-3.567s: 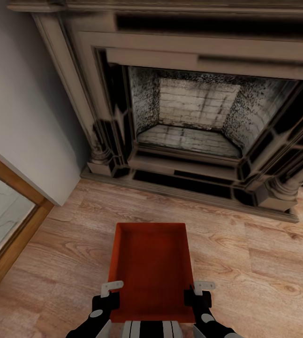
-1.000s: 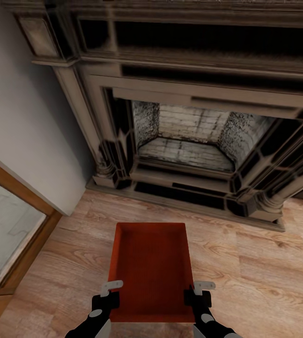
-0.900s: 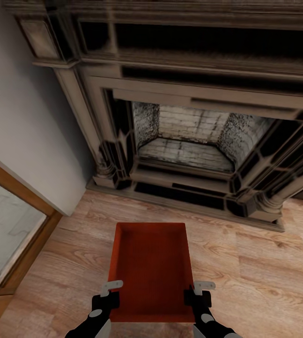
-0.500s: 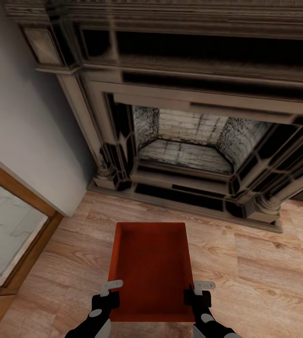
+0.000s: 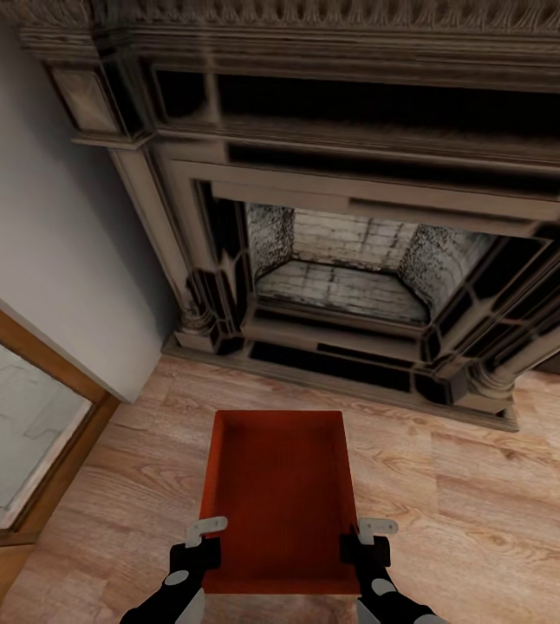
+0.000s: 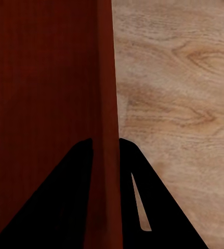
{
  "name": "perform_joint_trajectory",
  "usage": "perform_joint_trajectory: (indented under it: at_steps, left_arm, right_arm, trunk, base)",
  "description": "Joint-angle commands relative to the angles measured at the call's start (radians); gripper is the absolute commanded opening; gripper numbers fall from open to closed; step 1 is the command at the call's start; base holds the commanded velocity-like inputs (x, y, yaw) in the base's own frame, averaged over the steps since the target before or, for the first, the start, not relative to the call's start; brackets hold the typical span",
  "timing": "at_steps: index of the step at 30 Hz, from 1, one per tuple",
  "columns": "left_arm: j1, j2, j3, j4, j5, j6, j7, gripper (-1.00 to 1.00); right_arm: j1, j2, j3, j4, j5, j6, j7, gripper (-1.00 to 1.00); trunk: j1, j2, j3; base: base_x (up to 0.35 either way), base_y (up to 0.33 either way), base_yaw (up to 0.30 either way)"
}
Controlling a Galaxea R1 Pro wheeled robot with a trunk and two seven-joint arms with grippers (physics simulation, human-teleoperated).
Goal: Move the two storage containers from the living room to the garage. In the garage, place one container on the floor and stack the other container on top of it (either order is fine).
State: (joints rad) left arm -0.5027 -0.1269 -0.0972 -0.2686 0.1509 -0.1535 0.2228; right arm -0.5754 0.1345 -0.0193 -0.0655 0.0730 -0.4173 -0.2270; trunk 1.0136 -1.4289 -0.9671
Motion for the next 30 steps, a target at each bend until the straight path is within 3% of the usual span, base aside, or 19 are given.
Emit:
perform_joint_trajectory:
  at_steps: [1,17,30]
  left_arm:
    - [-0.001,0.001,-0.012,-0.002,0.004,-0.001,-0.009,-1.0]
    - [-0.001,0.001,-0.012,-0.001,0.004,-0.001,-0.009,-1.0]
    - [-0.001,0.001,-0.012,0.001,0.004,0.0,-0.009,-1.0]
  right_arm:
    - [0.0,-0.003,0.025,0.003,0.002,-0.001,0.001,-1.0]
    - [0.0,-0.002,0.025,0.003,0.002,-0.004,0.001,-1.0]
    - [0.0,-0.001,0.024,0.01,0.003,-0.051,0.0,-1.0]
  trunk:
    - [-0.004,0.007,0.003]
    - [-0.065,0.119,0.053]
    - [-0.115,0.21,0.094]
  base:
    - [0.0,0.0,0.0]
    - [0.0,0.0,0.0]
    - [0.0,0.0,0.0]
